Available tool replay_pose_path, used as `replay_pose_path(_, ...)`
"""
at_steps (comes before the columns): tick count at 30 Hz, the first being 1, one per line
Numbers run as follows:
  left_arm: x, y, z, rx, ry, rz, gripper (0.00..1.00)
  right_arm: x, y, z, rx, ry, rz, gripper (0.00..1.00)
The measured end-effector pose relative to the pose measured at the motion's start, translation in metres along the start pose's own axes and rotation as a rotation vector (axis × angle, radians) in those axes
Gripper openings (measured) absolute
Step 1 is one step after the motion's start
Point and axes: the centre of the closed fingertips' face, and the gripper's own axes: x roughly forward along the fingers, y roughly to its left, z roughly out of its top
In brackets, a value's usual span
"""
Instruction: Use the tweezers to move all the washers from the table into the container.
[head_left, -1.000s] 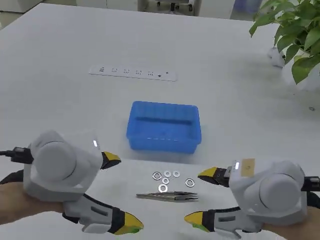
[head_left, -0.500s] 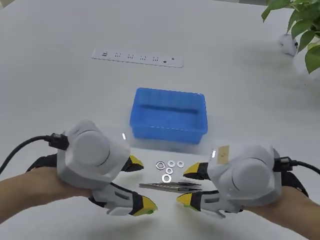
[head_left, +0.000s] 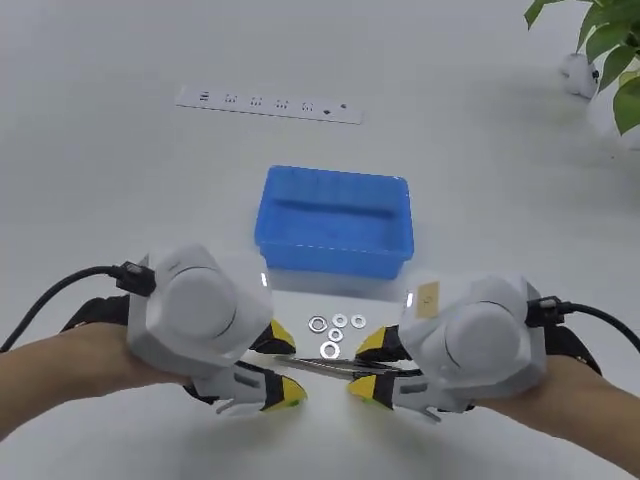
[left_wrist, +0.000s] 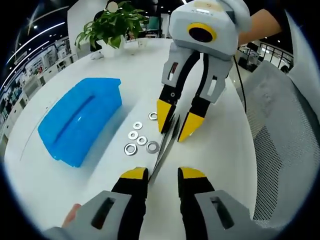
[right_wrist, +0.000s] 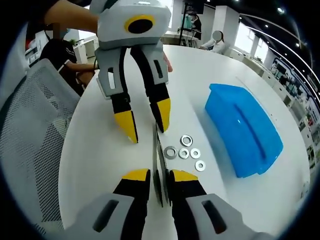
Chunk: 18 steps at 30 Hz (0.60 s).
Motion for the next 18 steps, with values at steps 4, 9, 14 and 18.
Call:
replay_pose_path(4,0.0021,-0.0021,0.001,0.039,0.007,-0.025,0.24,0.0008,0.0016,-0.0002,0.009,0.0,0.002,0.14)
replay_pose_path(9,0.003,-0.001,0.0007,0.055,0.02,-0.034,0.12,0.0013,0.0011,0.0003,0.003,0.004,0.005,0.13)
replay_pose_path(14,0.0025,-0.0047,0.0002,0.094,0.029,-0.051,0.07,0.0013,0.0013,0.0003,0.007,0.001,0.006,0.13)
replay_pose_path(18,0.003,-0.0078,0.0005,0.11,0.041,-0.061,0.06,0.0015,0.001,0.0,0.018,0.005,0.001,0.11)
